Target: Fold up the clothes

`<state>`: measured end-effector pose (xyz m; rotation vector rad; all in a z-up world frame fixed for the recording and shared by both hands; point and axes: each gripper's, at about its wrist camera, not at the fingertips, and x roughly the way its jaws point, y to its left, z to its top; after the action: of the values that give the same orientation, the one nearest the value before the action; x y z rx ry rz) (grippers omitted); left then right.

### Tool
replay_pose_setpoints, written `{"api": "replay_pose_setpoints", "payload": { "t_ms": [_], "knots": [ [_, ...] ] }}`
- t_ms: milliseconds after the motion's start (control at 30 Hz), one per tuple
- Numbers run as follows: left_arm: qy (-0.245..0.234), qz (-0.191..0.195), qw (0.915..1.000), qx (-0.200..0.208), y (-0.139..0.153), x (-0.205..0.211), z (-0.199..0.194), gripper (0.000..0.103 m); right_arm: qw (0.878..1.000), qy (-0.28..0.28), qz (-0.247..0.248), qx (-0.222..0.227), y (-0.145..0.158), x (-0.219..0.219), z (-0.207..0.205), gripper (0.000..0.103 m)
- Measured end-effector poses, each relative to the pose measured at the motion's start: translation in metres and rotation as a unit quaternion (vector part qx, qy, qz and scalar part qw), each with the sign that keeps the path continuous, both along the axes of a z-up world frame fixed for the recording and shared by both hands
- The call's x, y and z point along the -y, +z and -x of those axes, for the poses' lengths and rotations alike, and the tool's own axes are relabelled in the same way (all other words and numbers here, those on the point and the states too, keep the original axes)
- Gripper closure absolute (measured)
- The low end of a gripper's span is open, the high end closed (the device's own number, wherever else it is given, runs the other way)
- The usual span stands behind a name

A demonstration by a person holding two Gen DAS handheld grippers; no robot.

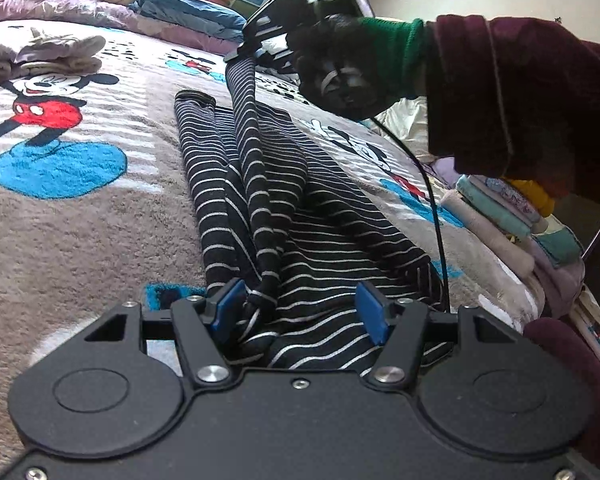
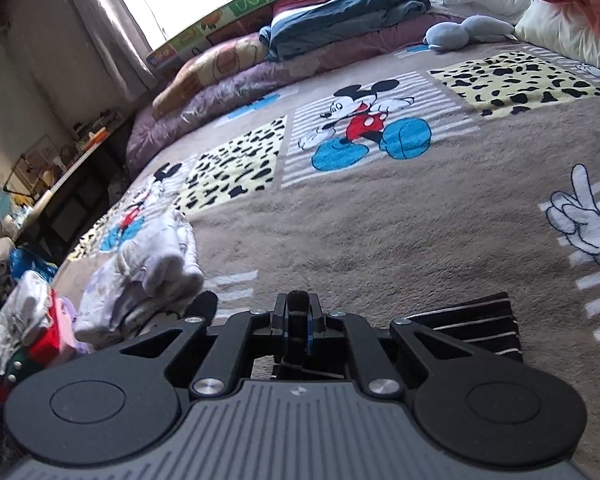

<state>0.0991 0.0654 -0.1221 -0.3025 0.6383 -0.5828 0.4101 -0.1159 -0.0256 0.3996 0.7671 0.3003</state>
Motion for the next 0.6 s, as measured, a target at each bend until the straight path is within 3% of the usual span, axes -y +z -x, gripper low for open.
{"api": "replay_pose_setpoints", "payload": {
  "t_ms": [233,367,467,600],
  "knots": [
    [0.0,0.011,0.9999,-0.005,-0.002,-0.003,-0.002,0.043,1.0,-0.007,0.005,-0.017,-0.019,-0.006,-0.014,0.088],
    [0.001,0.011,0.9999,-0.005,-0.002,-0.002,-0.002,0.043,1.0,-0.001,-0.016,-0.001,-0.017,-0.001,-0.013,0.071],
    [0.002,0.01,0.9999,-0.005,-0.001,-0.002,-0.003,0.043,1.0,-0.001,-0.023,0.016,-0.011,0.009,-0.01,0.07],
    [0.002,0.009,0.9999,-0.004,-0.001,-0.001,-0.002,0.043,1.0,0.002,-0.012,0.004,-0.02,0.024,-0.001,0.07]
  ]
}}
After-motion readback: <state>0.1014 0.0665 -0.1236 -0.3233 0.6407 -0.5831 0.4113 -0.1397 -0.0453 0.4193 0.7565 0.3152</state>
